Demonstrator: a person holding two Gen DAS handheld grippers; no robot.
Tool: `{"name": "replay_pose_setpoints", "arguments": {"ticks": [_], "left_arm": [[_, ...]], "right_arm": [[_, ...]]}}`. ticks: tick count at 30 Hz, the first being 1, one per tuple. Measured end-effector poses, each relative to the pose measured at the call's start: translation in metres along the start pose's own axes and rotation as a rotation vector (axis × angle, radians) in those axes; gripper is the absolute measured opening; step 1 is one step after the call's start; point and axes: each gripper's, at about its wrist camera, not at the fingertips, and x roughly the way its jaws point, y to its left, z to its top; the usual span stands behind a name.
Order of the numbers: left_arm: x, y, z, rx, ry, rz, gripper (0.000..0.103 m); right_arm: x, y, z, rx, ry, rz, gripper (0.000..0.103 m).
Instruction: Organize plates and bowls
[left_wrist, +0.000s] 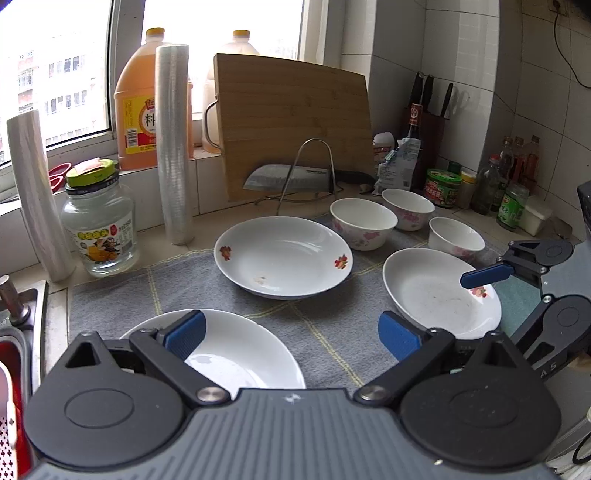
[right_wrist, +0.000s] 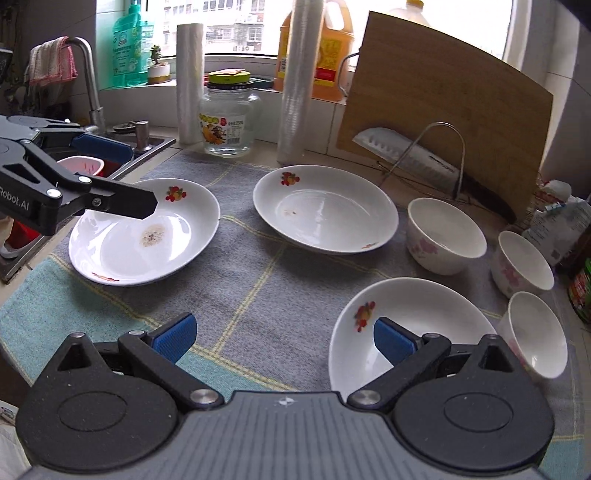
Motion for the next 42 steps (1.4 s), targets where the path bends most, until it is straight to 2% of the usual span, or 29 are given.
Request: {"name": "replay_pose_setpoints", "arguments": {"ticks": [6, 10, 14, 22, 26, 29, 34, 42], "left_arm": [[0.027, -0.041, -0.01, 0.016, 0.076, -0.096, 0.099], [0.046, -0.072, -0.017, 0.052, 0.127, -0.112, 0.099], [0.063, -0.1, -0.02, 0.059, 0.151, -0.089, 0.099], [0.089, -0.141, -0.025, 0.09, 0.263, -0.016, 0.099], [0.097, -0.157, -0.032, 0.104, 0.316, 0.015, 0.099], [0.102, -0.164, -0.034, 0.109, 0.341, 0.033, 0.099], [0.109, -0.167, -0.035, 0.112, 0.359, 0.021, 0.1], [0.119, -0.157, -0.03, 0.186, 0.331, -0.074, 0.1]], "right_arm": [[-0.023, -0.05, -0.029, 0.141, 0.021, -0.119, 0.103], [-0.026, -0.089, -0.046, 0.223, 0.035, -0.139, 0.103], [-0.019, -0.119, -0.059, 0.254, 0.059, -0.079, 0.103], [0.006, -0.171, -0.071, 0.234, 0.1, 0.096, 0.103], [0.023, -0.188, -0.074, 0.236, 0.138, 0.206, 0.103], [0.034, -0.189, -0.073, 0.216, 0.163, 0.254, 0.103], [0.042, -0.187, -0.065, 0.173, 0.161, 0.266, 0.103], [0.055, -0.186, -0.049, 0.257, 0.206, 0.245, 0.103]]}}
